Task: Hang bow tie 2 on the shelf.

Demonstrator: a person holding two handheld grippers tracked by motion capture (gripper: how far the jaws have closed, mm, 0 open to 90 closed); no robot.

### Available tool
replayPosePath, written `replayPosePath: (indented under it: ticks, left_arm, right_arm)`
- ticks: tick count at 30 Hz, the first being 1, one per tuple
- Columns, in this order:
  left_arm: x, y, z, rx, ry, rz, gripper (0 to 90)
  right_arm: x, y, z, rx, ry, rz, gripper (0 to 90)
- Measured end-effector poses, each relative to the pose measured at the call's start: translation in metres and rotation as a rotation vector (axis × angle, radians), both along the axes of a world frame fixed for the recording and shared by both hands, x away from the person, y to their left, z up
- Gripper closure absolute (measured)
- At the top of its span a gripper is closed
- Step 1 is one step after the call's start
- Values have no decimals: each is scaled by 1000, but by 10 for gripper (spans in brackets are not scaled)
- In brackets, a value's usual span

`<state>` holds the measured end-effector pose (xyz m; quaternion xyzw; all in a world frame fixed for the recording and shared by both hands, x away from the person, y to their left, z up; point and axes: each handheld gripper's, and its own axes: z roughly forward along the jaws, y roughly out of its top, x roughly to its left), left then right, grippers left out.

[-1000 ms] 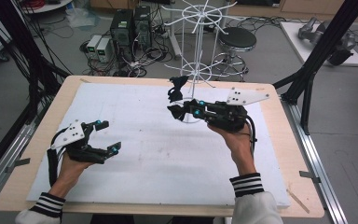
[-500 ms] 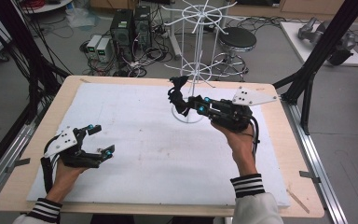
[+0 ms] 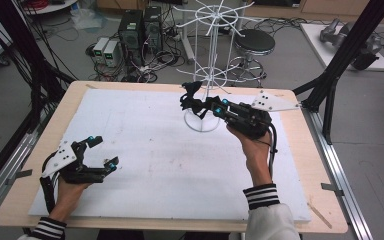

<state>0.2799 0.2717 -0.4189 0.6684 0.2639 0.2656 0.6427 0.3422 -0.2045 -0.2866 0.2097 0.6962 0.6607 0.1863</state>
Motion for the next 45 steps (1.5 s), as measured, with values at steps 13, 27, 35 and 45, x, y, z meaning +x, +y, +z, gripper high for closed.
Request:
replayPosePath:
  ticks: [13,27,35,45]
  left_arm:
    - [0,1,-10,-20,-10,14,82]
    - [-1,3,-13,-28,-25,21,82]
    - [-2,3,-18,-36,-27,28,82]
    - [-1,2,-24,-44,-26,26,82]
  right_arm:
    - [10,1,-2,51,6,-58,839]
    - [22,3,-6,71,24,-120,839]
    - [27,4,-9,97,21,-151,838]
    - [34,5,-14,105,31,-178,838]
